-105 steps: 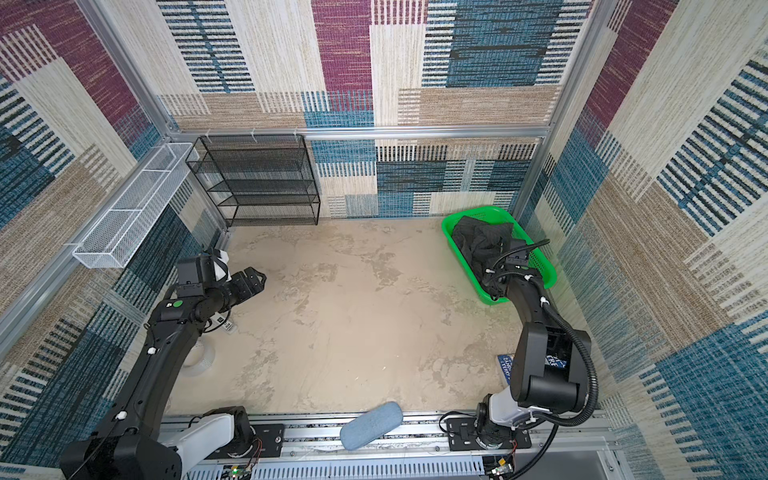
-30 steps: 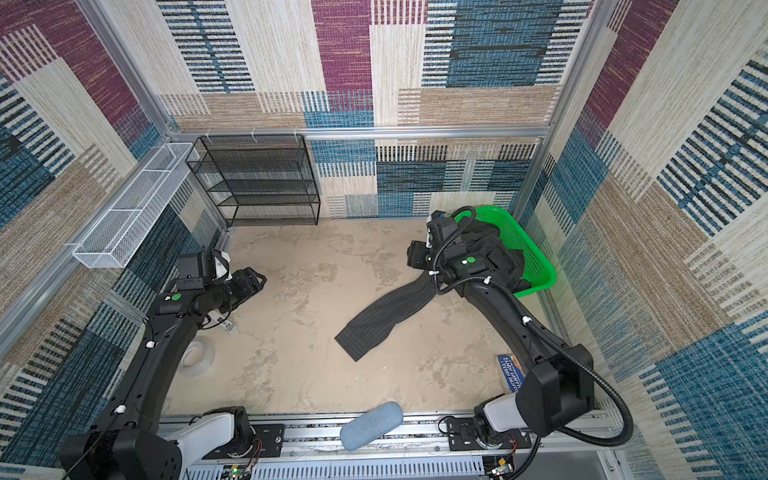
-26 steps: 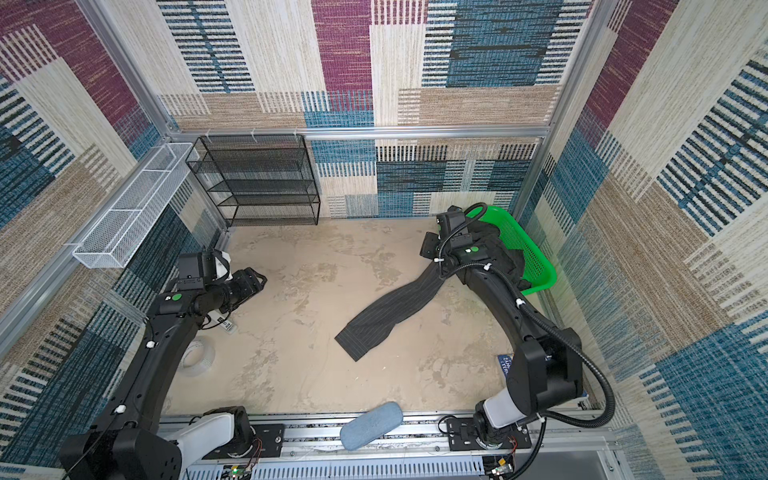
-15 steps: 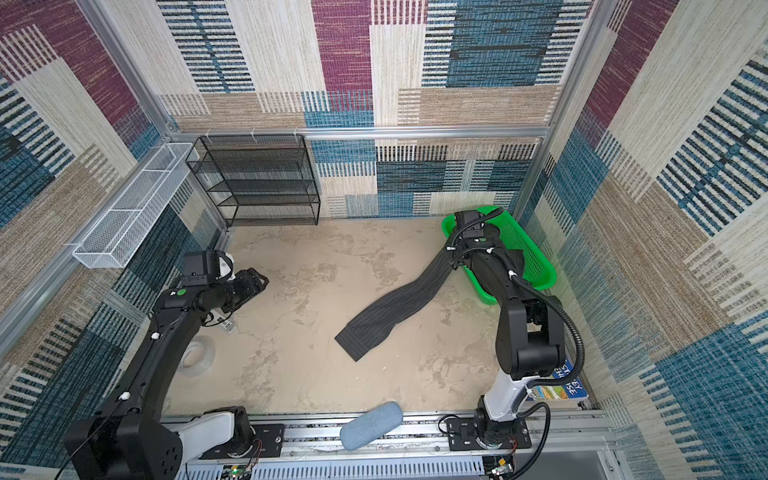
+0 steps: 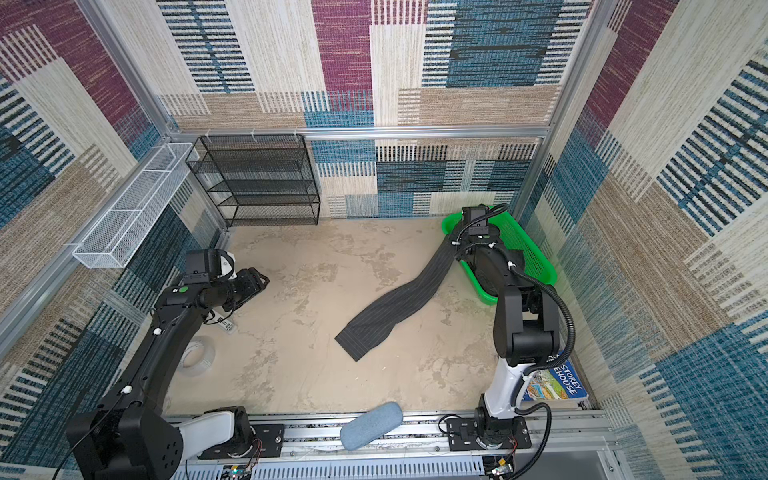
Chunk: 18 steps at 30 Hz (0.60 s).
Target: Fold and stack the long sleeve shirts
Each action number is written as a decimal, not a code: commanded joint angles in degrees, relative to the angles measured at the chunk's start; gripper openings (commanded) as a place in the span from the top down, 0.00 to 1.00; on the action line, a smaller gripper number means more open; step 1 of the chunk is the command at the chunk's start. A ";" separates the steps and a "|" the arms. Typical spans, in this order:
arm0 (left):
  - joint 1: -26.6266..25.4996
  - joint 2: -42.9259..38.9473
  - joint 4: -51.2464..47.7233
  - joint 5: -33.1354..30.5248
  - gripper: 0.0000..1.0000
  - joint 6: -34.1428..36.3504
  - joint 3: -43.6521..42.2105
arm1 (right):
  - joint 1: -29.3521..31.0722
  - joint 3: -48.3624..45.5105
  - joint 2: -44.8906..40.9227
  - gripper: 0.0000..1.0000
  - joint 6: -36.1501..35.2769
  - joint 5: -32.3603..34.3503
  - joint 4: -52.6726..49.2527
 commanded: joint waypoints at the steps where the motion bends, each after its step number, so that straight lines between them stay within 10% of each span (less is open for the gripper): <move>1: 0.10 -1.14 0.39 0.51 0.34 0.60 0.10 | -0.05 0.51 -1.72 0.89 -3.50 -5.95 5.15; 10: 0.10 -3.85 1.60 1.10 0.37 -1.31 -1.47 | 2.30 -1.00 -13.21 1.00 -8.48 -17.98 0.58; 18: 0.10 -5.75 1.04 1.55 0.38 -1.22 -0.95 | 17.78 0.73 -21.15 1.00 -10.81 -17.00 -6.94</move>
